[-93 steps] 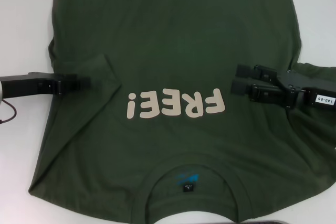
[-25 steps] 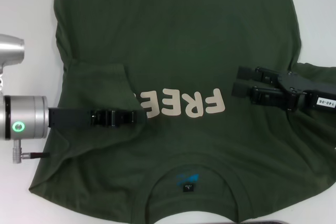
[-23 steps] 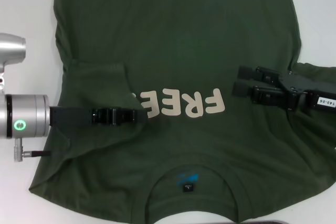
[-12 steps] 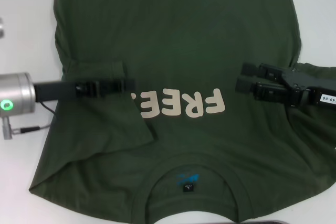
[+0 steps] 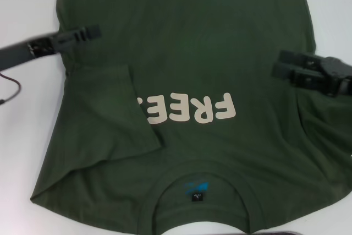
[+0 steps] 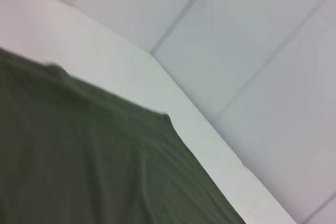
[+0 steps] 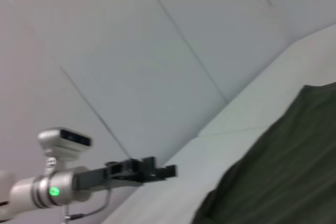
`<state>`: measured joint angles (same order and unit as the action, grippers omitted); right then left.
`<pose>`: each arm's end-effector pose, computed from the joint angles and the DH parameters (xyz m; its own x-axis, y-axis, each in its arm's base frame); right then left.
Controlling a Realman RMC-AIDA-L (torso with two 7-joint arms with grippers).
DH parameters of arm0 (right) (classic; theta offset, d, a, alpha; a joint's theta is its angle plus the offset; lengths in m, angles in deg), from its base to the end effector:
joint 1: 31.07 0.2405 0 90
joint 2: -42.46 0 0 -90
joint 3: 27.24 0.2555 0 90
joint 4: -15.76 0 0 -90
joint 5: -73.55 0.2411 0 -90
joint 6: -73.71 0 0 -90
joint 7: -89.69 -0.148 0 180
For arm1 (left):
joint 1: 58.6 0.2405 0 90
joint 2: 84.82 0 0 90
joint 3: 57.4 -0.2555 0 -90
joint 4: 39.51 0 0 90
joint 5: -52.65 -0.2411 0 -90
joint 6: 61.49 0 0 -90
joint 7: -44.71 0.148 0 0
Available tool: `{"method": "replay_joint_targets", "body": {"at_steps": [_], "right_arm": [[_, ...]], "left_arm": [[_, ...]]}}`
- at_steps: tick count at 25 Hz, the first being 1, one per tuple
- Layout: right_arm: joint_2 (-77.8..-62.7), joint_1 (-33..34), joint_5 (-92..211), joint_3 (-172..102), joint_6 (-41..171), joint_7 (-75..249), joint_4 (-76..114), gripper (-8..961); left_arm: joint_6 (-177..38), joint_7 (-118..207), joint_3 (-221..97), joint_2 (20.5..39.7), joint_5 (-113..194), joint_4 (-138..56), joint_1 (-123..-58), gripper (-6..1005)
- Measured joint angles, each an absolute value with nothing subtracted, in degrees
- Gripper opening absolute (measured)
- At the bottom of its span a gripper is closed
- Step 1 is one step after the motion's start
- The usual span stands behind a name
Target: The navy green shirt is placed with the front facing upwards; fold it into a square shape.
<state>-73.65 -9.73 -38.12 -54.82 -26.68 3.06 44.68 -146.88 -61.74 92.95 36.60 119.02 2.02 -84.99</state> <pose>0.3341 0.2874 0.0229 0.4495 -0.5572 -0.6982 -0.7173 -0.6910 0.0897 -0.3096 0.3529 0.0227 0.3545 0.6472 0.6749 0.8626 -0.5049 0.0312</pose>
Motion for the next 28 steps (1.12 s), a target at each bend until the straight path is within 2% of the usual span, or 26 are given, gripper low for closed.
{"method": "replay_joint_targets", "body": {"at_steps": [7, 13, 28], "right_arm": [[-70.79, -11.88, -38.59, -53.82, -24.04, -2.4, 48.72, 915], [-68.66, -14.52, -39.41, -53.68, -23.47, -10.07, 53.84, 914], [-66.58, -16.86, -53.29, -44.76, -23.69, -20.26, 57.59, 914]], "left_arm": [[-146.47, -58.19, 94.82, 36.23, 119.27, 2.23, -84.25, 923], [-146.41, -57.37, 95.17, 36.2, 119.31, 2.24, -83.8, 923], [-146.39, -56.9, 95.18, 36.33, 119.1, 1.79, -83.45, 923]]}}
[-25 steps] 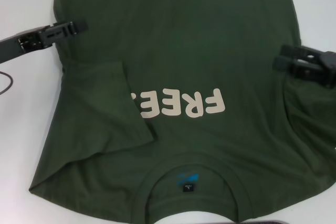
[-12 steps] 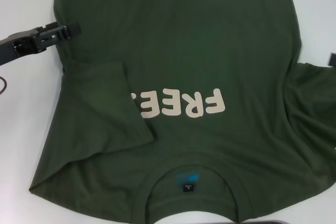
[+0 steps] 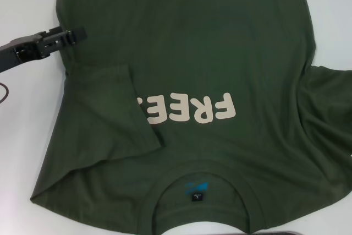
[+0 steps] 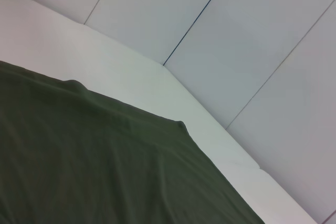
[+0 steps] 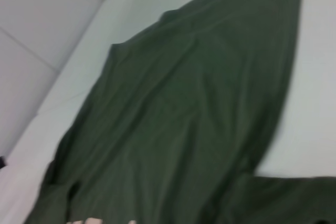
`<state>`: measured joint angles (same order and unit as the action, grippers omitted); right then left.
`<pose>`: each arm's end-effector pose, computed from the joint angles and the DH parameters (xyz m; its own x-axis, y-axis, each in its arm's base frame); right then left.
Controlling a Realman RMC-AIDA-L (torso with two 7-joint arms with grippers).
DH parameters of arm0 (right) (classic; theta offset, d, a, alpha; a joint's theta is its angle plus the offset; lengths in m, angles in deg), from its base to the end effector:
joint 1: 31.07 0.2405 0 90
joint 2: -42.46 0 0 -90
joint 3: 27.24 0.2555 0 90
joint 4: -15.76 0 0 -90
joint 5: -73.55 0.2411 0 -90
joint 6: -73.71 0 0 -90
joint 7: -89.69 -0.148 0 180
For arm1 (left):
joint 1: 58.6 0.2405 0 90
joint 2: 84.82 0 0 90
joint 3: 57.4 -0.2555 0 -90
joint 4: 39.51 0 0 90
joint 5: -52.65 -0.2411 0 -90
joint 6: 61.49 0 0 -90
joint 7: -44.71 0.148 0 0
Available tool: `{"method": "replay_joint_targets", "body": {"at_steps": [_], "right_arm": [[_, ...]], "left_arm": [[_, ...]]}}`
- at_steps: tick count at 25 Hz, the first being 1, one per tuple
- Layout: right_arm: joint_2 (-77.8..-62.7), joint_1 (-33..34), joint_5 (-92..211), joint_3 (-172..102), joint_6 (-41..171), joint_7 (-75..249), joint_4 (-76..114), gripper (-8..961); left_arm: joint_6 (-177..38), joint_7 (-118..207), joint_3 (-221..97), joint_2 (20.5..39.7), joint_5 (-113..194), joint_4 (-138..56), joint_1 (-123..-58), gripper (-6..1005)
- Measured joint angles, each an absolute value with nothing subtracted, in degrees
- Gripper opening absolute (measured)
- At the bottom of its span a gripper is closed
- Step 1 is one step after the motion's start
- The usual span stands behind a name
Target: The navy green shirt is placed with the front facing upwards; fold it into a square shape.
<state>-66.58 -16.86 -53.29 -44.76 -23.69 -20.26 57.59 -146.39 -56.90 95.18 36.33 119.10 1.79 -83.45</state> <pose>0.4196 0.2474 0.1250 0.2353 -0.7675 -0.5963 -0.9661 -0.2518 -0.0571 -0.3249 0.3454 0.0300 0.3866 0.6000 0.7004 0.8589 -0.5108 -0.0366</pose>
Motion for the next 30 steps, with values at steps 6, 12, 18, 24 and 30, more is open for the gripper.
{"method": "replay_joint_targets", "body": {"at_steps": [6, 12, 18, 24, 30], "right_arm": [[-66.57, -17.25, -55.98, -42.24, -21.06, -20.49, 57.99, 914], [-67.29, -16.77, -57.29, -42.5, -19.18, -20.22, 58.02, 914], [-67.67, -16.58, -57.58, -42.23, -18.92, -20.05, 57.94, 914], [-67.89, -15.85, -57.51, -42.18, -18.27, -20.02, 57.83, 914], [-68.14, -15.06, -57.49, -42.31, -18.03, -19.92, 57.66, 914]], "left_arm": [[-146.39, -56.89, 94.9, 36.23, 118.81, 1.67, -83.43, 923], [-146.72, -56.89, 94.48, 36.26, 118.48, 1.62, -82.96, 923], [-148.2, -56.89, 94.32, 35.7, 117.35, 1.58, -82.06, 922], [-151.63, -56.88, 93.65, 34.91, 114.78, 1.45, -81.72, 922], [-157.58, -55.33, 90.27, 34.13, 113.02, 1.45, -81.63, 923]]}}
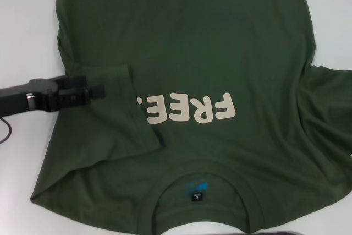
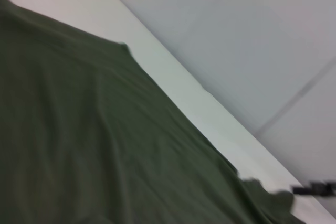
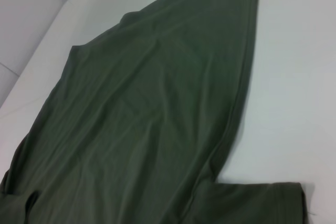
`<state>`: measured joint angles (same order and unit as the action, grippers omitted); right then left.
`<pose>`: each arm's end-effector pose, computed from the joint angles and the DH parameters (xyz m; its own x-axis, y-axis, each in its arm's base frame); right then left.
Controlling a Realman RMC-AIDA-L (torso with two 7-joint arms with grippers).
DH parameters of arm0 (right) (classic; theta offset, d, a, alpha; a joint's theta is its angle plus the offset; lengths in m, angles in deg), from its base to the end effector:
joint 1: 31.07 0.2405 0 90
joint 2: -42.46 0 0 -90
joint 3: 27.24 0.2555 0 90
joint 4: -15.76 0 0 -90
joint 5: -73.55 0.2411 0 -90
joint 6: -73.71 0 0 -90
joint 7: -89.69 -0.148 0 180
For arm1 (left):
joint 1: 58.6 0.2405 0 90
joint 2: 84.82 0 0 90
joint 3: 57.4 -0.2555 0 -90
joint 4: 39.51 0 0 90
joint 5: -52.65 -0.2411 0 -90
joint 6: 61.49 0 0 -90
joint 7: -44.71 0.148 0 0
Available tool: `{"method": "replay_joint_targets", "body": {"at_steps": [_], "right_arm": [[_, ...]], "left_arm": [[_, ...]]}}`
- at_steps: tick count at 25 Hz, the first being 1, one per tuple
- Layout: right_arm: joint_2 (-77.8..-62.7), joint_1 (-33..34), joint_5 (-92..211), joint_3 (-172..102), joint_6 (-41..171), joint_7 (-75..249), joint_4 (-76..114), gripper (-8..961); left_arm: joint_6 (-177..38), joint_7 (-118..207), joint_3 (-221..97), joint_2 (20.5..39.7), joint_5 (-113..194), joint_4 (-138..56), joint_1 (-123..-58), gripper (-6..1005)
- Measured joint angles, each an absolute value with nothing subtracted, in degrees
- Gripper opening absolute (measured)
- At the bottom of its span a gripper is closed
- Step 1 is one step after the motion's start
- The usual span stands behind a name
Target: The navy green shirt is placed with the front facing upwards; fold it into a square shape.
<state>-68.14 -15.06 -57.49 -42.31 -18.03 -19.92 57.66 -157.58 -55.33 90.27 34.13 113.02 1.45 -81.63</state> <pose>0.4290 0.2584 0.1161 0.2295 -0.7655 -0.6011 -0.9730 -0.1948 -0.1233 -0.3240 0.3091 0.0201 0.5017 0.6861 0.5268 0.7817 -0.6204 0.0634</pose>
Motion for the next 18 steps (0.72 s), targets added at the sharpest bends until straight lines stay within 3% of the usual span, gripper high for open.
{"method": "replay_joint_targets", "body": {"at_steps": [11, 18], "right_arm": [[-68.61, -14.79, -57.58, -42.26, -17.04, -19.89, 57.49, 914], [-69.68, -14.45, -57.58, -42.58, -15.99, -19.89, 57.42, 914]], "left_arm": [[-160.89, -53.42, 86.55, 34.03, 111.88, 1.44, -81.82, 920], [-160.94, -53.39, 86.35, 34.42, 111.88, 1.44, -81.98, 920]]}}
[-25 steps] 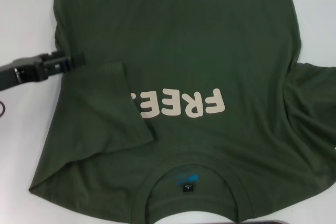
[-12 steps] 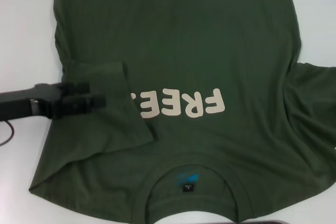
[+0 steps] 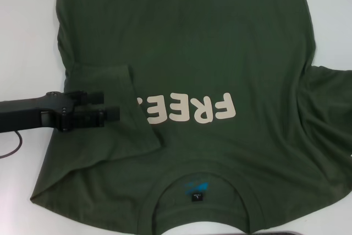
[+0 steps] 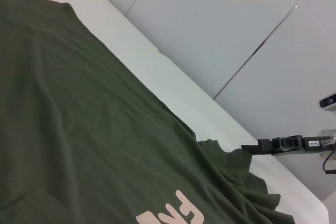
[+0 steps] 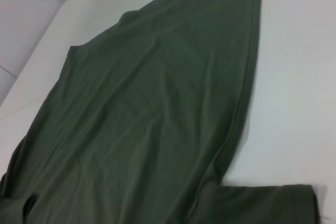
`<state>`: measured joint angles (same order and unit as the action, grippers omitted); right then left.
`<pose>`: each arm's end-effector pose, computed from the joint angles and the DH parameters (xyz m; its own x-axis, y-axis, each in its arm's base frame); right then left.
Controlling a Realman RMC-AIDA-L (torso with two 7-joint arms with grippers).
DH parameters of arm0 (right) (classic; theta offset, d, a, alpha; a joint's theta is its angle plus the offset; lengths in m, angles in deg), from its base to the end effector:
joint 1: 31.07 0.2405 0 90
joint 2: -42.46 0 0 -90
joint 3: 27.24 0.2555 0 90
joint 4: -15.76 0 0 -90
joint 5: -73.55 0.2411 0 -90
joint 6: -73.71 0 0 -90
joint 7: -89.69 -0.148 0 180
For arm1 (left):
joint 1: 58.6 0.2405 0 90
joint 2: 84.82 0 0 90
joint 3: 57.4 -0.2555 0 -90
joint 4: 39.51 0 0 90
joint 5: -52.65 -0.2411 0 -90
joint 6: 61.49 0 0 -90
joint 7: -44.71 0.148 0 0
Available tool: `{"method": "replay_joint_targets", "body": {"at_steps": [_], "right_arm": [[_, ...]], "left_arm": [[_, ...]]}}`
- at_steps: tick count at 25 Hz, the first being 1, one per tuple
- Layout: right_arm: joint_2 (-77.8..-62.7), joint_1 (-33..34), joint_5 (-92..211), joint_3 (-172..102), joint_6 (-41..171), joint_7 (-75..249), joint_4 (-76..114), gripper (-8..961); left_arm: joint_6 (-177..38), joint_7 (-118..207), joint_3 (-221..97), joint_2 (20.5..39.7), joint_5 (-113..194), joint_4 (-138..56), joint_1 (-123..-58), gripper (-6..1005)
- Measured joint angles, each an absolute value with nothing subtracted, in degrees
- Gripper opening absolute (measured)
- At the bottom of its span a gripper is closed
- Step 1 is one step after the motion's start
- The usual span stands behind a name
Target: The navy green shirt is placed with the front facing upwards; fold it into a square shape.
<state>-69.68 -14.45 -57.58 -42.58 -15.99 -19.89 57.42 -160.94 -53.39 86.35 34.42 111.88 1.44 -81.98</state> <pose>0.4272 0.2640 0.1031 0.2213 -0.7644 -0.6055 -0.9750 -0.1869 -0.1204 -0.3125 0.3005 0.0074 0.5723 0.6819 0.4556 0.7201 -0.6837 0.1187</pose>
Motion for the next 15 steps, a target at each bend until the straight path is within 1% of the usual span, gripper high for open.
{"method": "replay_joint_targets", "body": {"at_steps": [3, 8, 15], "right_arm": [[-70.09, -14.37, -57.59, -42.62, -15.87, -19.83, 57.41, 914], [-70.11, -14.37, -57.59, -42.42, -15.75, -19.8, 57.41, 914], [-70.17, -14.37, -57.59, -42.71, -15.2, -19.8, 57.41, 914]], "left_arm": [[-160.99, -53.37, 86.29, 34.42, 111.88, 1.4, -81.98, 920], [-161.25, -53.37, 86.23, 34.17, 111.89, 1.36, -81.99, 920], [-161.34, -53.37, 86.21, 34.38, 111.89, 1.54, -81.99, 920]]}}
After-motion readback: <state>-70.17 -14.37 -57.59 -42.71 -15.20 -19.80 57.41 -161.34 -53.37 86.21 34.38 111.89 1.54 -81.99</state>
